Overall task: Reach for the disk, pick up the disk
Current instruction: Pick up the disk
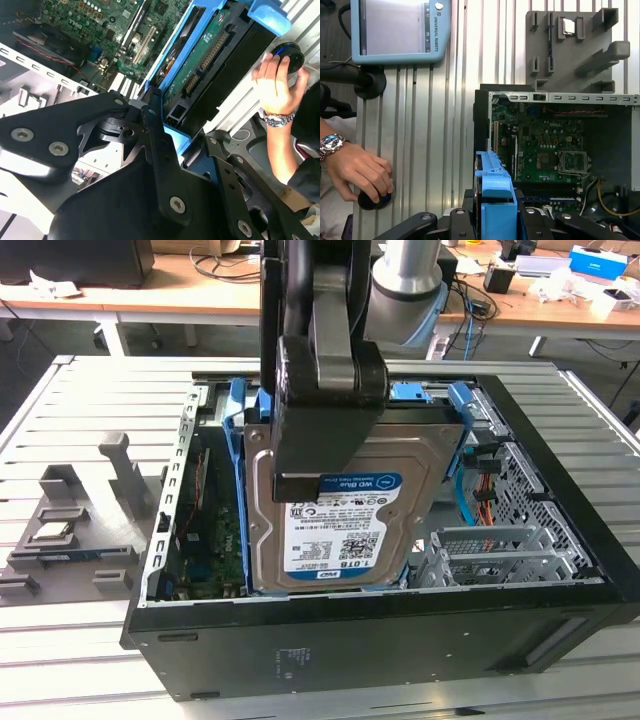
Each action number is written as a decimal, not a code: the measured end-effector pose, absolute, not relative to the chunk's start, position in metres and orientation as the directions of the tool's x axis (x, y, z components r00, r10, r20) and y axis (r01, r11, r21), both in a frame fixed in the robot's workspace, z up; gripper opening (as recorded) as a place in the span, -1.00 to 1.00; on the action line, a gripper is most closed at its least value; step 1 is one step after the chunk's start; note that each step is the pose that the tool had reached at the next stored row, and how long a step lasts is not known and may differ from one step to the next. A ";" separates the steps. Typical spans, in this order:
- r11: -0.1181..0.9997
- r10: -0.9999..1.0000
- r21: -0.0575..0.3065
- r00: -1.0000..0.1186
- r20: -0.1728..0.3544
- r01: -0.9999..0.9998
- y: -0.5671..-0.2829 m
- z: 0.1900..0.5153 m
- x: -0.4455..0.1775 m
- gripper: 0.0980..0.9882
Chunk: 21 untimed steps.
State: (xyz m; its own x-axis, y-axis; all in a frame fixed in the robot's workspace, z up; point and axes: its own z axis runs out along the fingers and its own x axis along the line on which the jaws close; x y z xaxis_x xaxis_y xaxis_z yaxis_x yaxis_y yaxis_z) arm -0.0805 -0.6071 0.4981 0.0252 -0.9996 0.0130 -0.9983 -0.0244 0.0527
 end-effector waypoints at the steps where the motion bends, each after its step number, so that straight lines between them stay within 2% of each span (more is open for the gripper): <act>1: -0.024 -1.000 0.053 0.025 0.013 -0.998 -0.609 0.498 -0.080 -0.39; 8: -0.024 -1.000 0.053 0.025 0.013 -0.998 -0.619 0.498 -0.081 -0.39; 21: -0.025 -1.000 0.053 0.025 0.013 -0.998 -0.620 0.498 -0.077 -0.39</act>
State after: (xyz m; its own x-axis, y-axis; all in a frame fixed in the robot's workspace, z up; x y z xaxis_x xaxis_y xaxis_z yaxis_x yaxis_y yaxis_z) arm -0.0775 -0.6197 0.4980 0.0253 -0.9996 0.0131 -0.9983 -0.0245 0.0527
